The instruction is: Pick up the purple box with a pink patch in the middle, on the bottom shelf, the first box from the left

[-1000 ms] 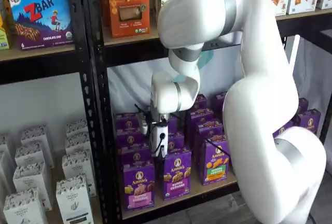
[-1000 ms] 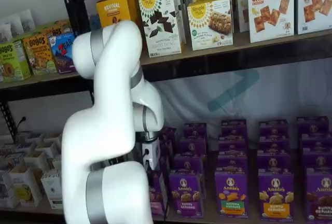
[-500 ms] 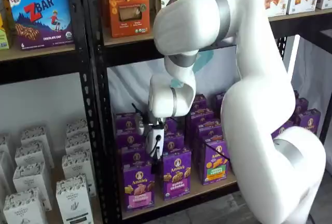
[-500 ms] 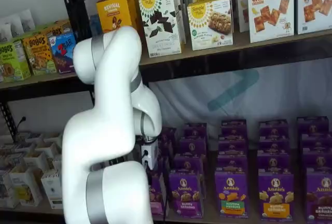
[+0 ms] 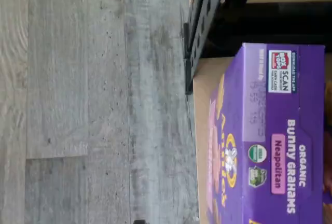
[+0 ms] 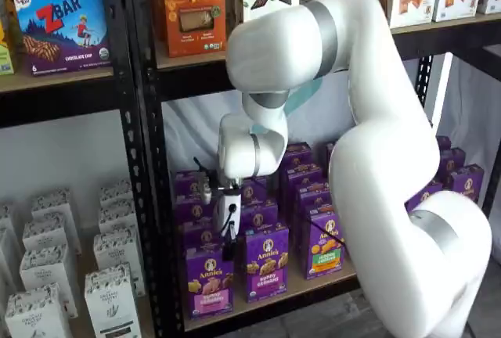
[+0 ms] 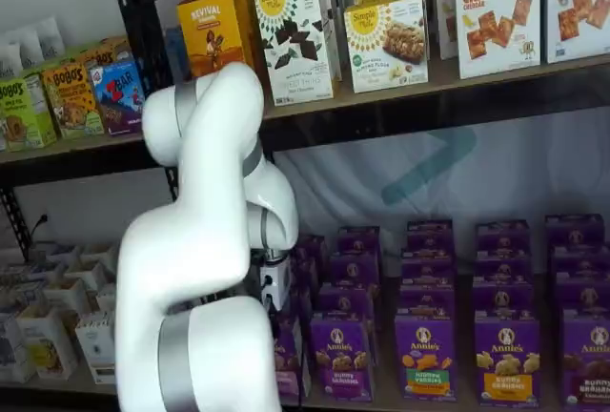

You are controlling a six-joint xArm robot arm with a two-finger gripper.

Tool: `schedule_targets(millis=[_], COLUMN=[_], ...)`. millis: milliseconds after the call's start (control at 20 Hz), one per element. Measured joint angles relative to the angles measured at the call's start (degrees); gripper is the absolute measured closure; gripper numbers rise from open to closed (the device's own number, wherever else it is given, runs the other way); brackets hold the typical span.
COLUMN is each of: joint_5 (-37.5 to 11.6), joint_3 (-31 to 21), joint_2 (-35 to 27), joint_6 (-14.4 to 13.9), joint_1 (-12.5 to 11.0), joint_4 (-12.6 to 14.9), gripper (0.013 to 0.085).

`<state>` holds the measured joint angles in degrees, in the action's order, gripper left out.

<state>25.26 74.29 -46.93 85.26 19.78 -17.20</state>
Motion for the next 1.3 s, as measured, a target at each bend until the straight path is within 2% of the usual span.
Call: schedule_targets(millis=[750,1050,1300], joint_5=[1.5,-1.02,-2.28], joint_3=[8.38,9.05,9.59], joint_2=[-8.12,-10.01,-11.35], joint_6=[-3.16,-3.31,-4.98], joint_1=[0.27,1.15,1.41], joint_4=[3.18,2.56,4.21], gripper=[0.013,0.013,0.013])
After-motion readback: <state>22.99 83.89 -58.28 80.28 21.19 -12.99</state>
